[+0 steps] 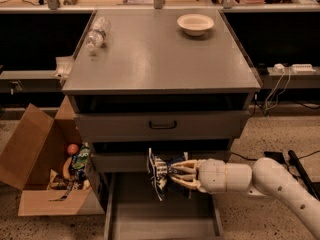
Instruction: Pick blue chip bag from bottom drawer and place on counter
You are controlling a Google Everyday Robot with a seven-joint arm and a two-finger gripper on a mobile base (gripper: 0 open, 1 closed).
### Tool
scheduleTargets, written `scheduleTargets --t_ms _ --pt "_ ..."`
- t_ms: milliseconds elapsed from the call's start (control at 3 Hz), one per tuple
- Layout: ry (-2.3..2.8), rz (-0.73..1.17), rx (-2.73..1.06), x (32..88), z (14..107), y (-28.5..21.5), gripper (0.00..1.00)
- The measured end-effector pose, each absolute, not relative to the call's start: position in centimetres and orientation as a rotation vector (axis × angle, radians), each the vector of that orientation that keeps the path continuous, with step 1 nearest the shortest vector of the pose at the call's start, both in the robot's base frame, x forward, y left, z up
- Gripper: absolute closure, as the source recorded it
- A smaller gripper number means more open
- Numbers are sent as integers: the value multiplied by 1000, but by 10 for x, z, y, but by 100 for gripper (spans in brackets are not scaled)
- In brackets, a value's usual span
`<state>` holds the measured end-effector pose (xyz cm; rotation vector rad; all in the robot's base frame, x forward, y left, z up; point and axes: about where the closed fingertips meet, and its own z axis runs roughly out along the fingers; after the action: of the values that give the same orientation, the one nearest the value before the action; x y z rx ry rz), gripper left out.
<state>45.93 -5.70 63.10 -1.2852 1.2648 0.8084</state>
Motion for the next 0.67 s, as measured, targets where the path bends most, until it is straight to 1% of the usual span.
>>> scheduleTargets --t_ms 333,667 --pt "1250 788 -1278 463 646 -62 100" --pt "1269 739 -1235 485 668 -76 100"
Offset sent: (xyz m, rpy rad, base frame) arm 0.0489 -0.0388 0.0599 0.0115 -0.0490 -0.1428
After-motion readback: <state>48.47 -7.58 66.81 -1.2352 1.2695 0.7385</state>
